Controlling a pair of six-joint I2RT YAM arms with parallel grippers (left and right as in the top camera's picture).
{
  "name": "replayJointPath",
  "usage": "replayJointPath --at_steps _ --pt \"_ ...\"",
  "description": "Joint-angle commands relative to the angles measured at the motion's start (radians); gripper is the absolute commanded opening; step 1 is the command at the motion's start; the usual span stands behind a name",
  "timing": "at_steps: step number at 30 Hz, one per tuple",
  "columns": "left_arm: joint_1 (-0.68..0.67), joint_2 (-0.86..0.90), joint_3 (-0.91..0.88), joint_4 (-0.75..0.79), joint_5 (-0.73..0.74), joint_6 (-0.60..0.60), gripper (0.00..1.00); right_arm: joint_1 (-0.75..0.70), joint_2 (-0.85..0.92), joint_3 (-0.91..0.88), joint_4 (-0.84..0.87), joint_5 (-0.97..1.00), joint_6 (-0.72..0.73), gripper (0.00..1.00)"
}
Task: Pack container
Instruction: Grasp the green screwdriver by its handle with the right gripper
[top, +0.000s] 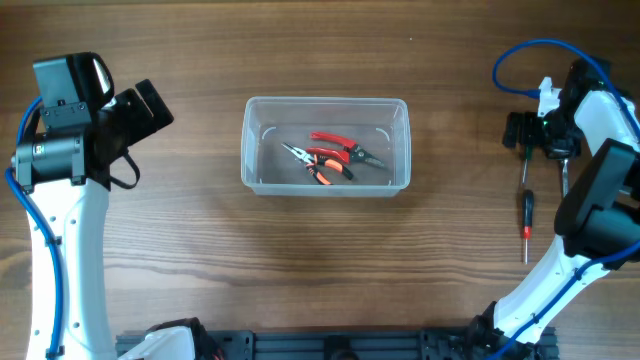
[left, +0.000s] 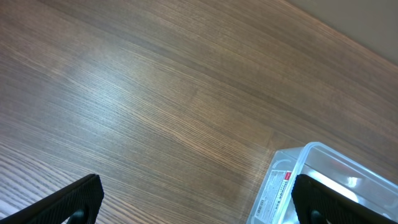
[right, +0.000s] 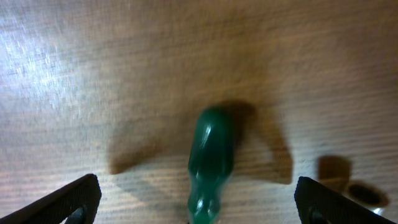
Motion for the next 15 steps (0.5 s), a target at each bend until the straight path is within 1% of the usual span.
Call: replayJointPath --at_steps 1,6,9,10,11,13,15 --pt "0.007 -0.007 0.008 -0.004 -0.002 -0.009 1.0 0.005 0.022 -0.001 0.024 0.009 0.002 1.0" --pt "0.007 -0.007 0.008 -0.004 -0.002 -0.009 1.0 0.008 0.07 -0.006 0.012 0.009 0.008 0.97" --pt "0.007 -0.007 0.008 -0.004 -0.002 -0.009 1.0 0.009 0.091 -0.016 0.008 0.01 0.019 0.89" --pt "0.007 -0.007 0.008 -0.004 -0.002 -0.009 1.0 0.009 0.093 -0.016 0.008 0.009 0.029 0.84" --pt "0.007 -0.007 0.008 -0.004 -0.003 -0.009 1.0 0.009 0.095 -0.016 0.008 0.009 0.035 0.75" --pt "0.007 -0.007 0.008 -0.004 -0.002 -0.009 1.0 0.009 0.095 -0.016 0.008 0.009 0.049 0.68" --pt "0.007 -0.007 0.008 -0.004 -0.002 -0.009 1.0 0.009 0.095 -0.016 0.008 0.009 0.051 0.55"
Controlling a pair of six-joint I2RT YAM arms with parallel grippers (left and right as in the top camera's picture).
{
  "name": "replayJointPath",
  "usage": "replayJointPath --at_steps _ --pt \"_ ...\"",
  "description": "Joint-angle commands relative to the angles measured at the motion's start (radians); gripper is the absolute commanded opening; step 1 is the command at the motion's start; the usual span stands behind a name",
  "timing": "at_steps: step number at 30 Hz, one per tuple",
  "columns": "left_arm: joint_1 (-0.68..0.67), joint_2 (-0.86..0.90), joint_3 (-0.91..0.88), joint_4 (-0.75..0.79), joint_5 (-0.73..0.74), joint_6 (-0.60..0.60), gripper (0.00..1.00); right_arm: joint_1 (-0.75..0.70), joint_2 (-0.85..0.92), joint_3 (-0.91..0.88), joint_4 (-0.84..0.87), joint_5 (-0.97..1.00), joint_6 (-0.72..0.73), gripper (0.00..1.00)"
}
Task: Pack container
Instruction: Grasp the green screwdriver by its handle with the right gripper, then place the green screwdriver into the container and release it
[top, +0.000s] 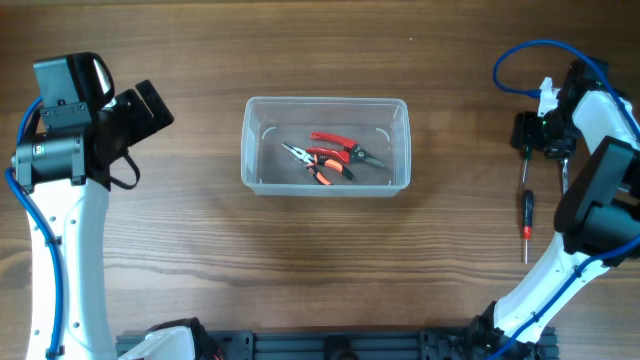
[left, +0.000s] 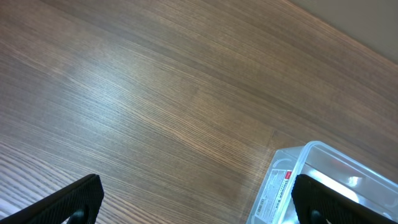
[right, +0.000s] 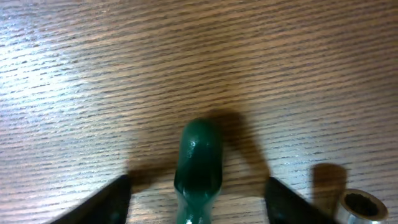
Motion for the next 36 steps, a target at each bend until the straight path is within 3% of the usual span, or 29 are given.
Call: replayJointPath --at_steps 1,4,14,18,23,28,30,36 --pt "0.007 -0.007 0.008 0.0 -0.002 -0.009 1.0 0.007 0.071 -0.018 -0.011 -0.017 0.024 0.47" --pt "0.007 -0.007 0.008 0.0 -0.003 -0.009 1.0 0.007 0.071 -0.018 -0.015 -0.017 0.023 0.29" --pt "0.007 -0.007 0.008 0.0 -0.003 -0.009 1.0 0.007 0.07 -0.018 -0.018 -0.021 0.026 0.04" --pt "0.007 -0.007 0.008 0.0 -0.003 -0.009 1.0 0.009 0.032 0.008 -0.075 -0.021 0.029 0.04" --pt "0.007 -0.007 0.008 0.0 -0.005 -0.008 1.0 0.06 -0.157 0.099 -0.166 -0.04 -0.003 0.04" --pt "0.007 -0.007 0.008 0.006 -0.007 0.0 1.0 0.258 -0.417 0.159 -0.162 -0.047 -0.126 0.04" --pt "0.007 -0.007 0.008 0.008 -0.006 -0.001 1.0 0.393 -0.484 0.159 -0.171 -0.072 -0.249 0.04" --pt "0.007 -0.007 0.008 0.007 -0.006 0.0 1.0 0.743 -0.472 0.154 -0.201 -0.179 -0.623 0.04"
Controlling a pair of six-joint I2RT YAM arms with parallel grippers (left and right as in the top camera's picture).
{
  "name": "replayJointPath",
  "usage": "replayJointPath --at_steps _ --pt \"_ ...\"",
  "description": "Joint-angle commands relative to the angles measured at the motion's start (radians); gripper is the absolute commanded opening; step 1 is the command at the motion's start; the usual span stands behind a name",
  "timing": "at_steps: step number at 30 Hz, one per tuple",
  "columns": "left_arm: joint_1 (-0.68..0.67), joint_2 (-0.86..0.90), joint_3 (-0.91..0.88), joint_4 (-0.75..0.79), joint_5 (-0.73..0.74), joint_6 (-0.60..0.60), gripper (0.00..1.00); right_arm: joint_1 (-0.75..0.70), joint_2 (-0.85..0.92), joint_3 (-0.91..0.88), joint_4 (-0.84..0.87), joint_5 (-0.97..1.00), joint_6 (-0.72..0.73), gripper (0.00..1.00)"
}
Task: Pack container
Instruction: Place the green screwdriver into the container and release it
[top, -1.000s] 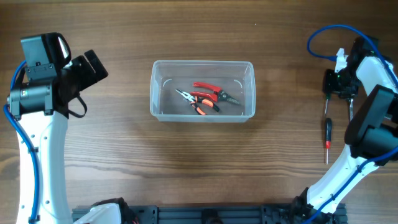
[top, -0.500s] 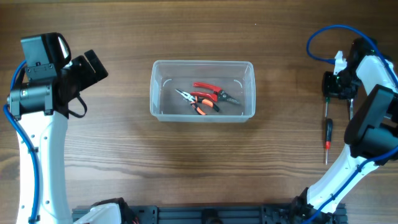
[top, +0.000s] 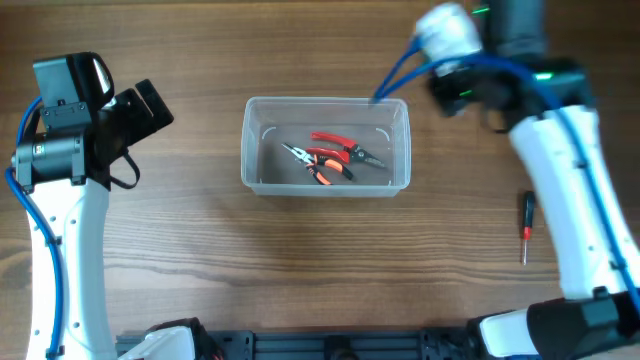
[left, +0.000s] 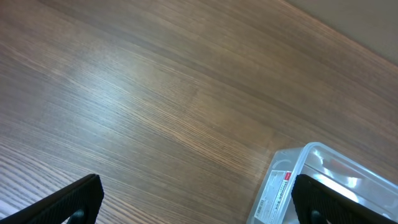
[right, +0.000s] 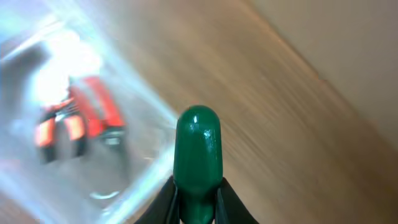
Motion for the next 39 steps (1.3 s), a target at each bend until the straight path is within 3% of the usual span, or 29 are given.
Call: replayJointPath --at_steps 1,6,13,17,19,21,22,27,28,32,35,39 --pt "0.007 -0.007 0.008 0.003 -0.006 0.0 1.0 0.159 0.06 -0.018 0.01 -0.089 -0.305 0.04" --pt "0.007 -0.007 0.008 0.002 -0.006 0.0 1.0 0.278 0.225 -0.022 0.053 -0.166 -0.365 0.04" --pt "0.007 -0.007 0.008 0.003 -0.006 0.0 1.0 0.296 0.472 -0.022 0.023 -0.187 -0.312 0.04" --pt "0.007 -0.007 0.008 0.003 -0.006 0.0 1.0 0.296 0.52 -0.023 0.01 -0.187 -0.311 0.06" --pt "0.007 -0.007 0.008 0.003 -0.006 0.0 1.0 0.296 0.519 -0.023 0.008 -0.187 -0.299 0.29" --pt "0.007 -0.007 0.008 0.003 -0.006 0.0 1.0 0.296 0.513 -0.02 0.016 -0.182 -0.237 0.7" --pt "0.007 -0.007 0.008 0.003 -0.007 0.0 1.0 0.296 0.508 -0.016 0.017 -0.174 -0.209 0.76" --pt "0.007 -0.007 0.008 0.004 -0.007 0.003 1.0 0.287 0.377 0.108 -0.058 -0.067 0.028 0.84" --pt "0.007 -0.007 0.008 0.004 -0.007 0.003 1.0 0.278 0.342 0.138 -0.072 -0.041 0.058 1.0" --pt "0.007 -0.007 0.008 0.015 -0.006 0.003 1.0 0.18 0.152 0.216 -0.073 0.178 0.288 1.0" --pt "0.007 -0.007 0.008 0.023 -0.006 0.003 1.0 0.008 0.021 0.218 -0.108 0.275 0.485 1.0" --pt "0.007 -0.007 0.008 0.022 -0.006 0.002 1.0 -0.322 -0.05 0.218 -0.227 0.274 0.608 1.0"
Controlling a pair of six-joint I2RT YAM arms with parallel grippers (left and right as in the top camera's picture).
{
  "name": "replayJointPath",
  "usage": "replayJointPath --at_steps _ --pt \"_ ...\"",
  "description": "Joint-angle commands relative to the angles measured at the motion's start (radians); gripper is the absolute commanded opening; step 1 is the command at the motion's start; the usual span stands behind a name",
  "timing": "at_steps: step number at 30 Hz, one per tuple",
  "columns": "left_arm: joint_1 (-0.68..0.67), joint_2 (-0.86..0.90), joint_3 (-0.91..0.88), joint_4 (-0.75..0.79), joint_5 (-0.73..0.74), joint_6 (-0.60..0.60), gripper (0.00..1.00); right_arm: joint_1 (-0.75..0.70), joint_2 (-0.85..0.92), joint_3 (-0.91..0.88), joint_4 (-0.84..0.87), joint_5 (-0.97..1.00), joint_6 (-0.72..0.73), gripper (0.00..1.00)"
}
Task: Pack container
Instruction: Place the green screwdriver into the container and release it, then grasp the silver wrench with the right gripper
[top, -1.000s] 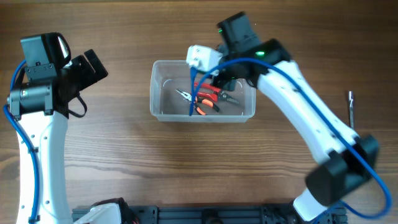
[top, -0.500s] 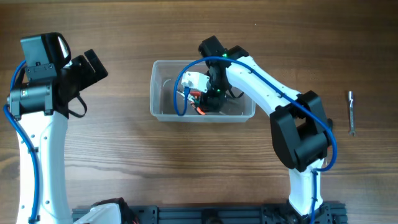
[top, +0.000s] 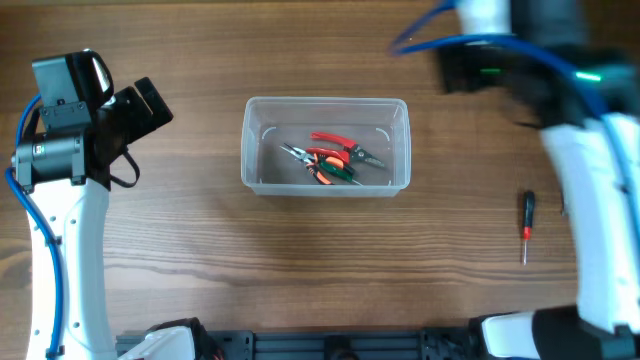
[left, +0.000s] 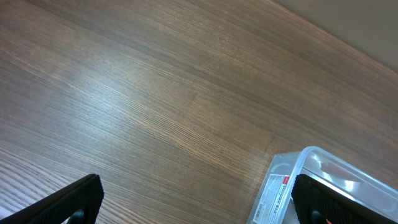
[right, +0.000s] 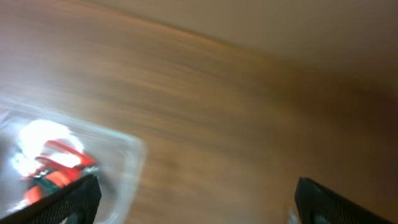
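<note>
The clear plastic container (top: 325, 103) stands mid-table. Inside lie red pliers (top: 335, 140), orange-handled pliers (top: 318, 170) and a green-handled screwdriver (top: 343, 173) among them. A red-and-black screwdriver (top: 527, 226) lies on the table at the right. My right gripper (right: 196, 205) is open and empty, above bare wood just right of the container (right: 81, 165); its view is blurred. My left gripper (left: 196, 202) is open and empty over the wood left of the container (left: 298, 180).
The right arm (top: 520, 70) stretches blurred over the far right of the table. The left arm (top: 70, 130) stands at the left edge. Bare wood surrounds the container on all sides.
My right gripper was shut on the green screwdriver at the container's far right corner. Now it is open and empty, further right, and the green screwdriver lies in the container. The left arm is unchanged.
My right gripper was open over the green screwdriver lying at the table's right side, then its fingers stood closer round the handle. Then it held the screwdriver at the container. Now the screwdriver lies inside with the pliers and the gripper is open beside the container.
</note>
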Motion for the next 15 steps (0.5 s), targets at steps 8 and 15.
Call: replayJointPath --at_steps 8,15 --pt "0.007 -0.007 0.008 0.006 -0.007 0.002 1.0 -0.645 0.08 -0.232 -0.009 -0.027 -0.064 1.0" --pt "0.007 -0.007 0.008 0.01 -0.006 0.002 1.0 -0.69 0.23 -0.577 0.224 -0.14 -0.15 1.0"
